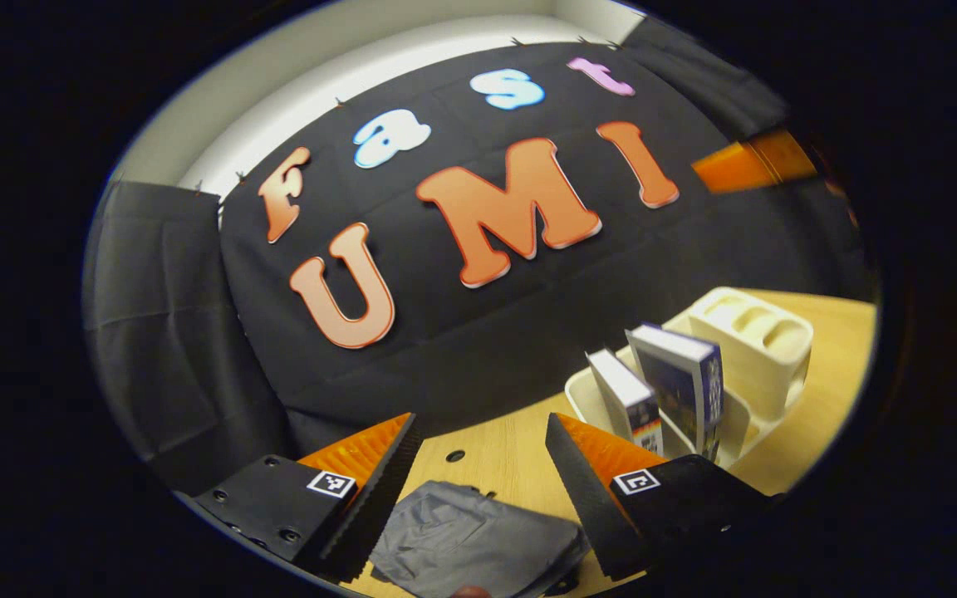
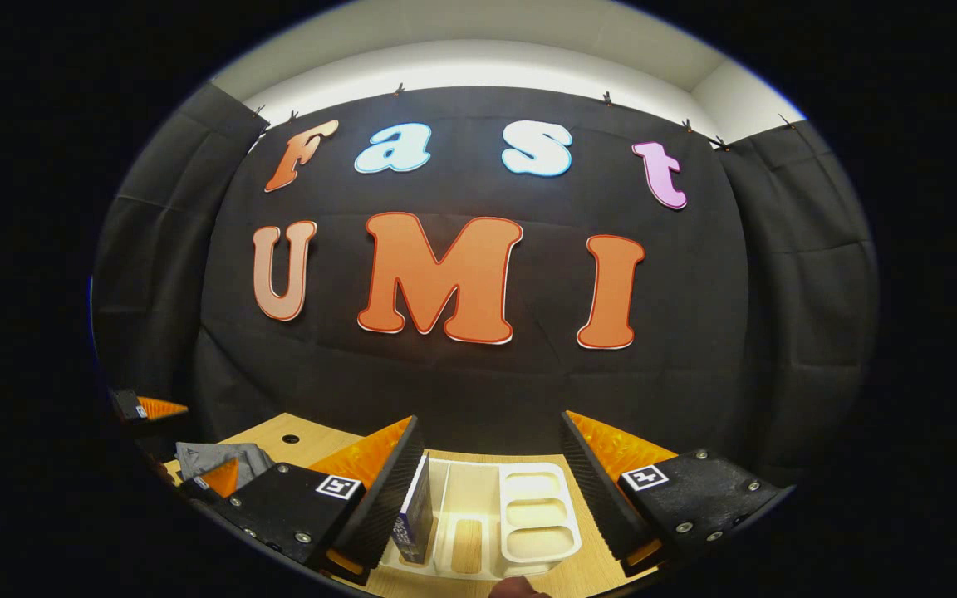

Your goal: Open the schoolbag, grab two books from the bookshelf and put them into the schoolbag.

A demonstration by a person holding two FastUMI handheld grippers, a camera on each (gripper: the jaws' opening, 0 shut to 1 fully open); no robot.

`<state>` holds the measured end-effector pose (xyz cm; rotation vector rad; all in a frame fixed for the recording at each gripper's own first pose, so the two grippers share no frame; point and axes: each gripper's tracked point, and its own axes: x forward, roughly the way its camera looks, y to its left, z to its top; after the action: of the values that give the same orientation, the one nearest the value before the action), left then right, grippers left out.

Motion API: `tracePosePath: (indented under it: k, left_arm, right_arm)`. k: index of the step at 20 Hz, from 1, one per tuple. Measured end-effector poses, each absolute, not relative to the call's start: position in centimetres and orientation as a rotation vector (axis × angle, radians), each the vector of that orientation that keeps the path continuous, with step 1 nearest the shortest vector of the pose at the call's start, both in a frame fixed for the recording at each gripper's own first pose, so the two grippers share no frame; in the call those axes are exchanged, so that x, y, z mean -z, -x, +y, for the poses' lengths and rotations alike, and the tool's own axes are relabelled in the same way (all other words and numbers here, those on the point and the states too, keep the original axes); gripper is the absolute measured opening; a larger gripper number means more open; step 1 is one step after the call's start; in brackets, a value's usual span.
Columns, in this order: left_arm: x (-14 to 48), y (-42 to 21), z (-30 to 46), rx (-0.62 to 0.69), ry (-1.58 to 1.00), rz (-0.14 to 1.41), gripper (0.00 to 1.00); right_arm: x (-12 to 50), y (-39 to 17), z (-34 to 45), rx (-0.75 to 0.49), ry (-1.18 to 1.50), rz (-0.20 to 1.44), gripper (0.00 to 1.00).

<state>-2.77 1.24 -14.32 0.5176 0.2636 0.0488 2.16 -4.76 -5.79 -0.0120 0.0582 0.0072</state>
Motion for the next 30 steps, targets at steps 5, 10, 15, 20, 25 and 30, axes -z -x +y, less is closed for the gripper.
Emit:
tracePosePath:
  k: [5, 10, 15, 20, 25, 30]
  left_arm:
    - [21.5, 5.6, 1.4, -0.02, -0.705, 0.419, 0.95]
    - [27.6, 8.4, 2.9, -0.033, -0.819, 0.589, 0.95]
    - [33.1, 11.0, 5.6, -0.072, -0.901, 0.747, 0.94]
    - [33.0, 11.6, 7.6, -0.141, -0.981, 0.77, 0.94]
    - [31.7, 10.1, 8.7, -0.155, -1.018, 0.744, 0.83]
    - [35.5, 8.0, 11.2, -0.12, -0.962, 0.859, 0.62]
  right_arm:
    - [6.8, -2.4, -5.3, -0.022, 0.019, 0.072, 0.98]
    - [7.7, -3.1, -5.7, -0.046, 0.023, 0.077, 0.98]
    - [9.0, -3.8, -6.3, -0.069, 0.023, 0.08, 0.98]
    - [9.5, -4.5, -6.8, -0.086, 0.023, 0.083, 0.98]
    - [10.2, -5.0, -6.8, -0.098, -0.003, 0.102, 0.98]
    - [10.7, -5.1, -5.5, -0.133, -0.015, 0.124, 0.98]
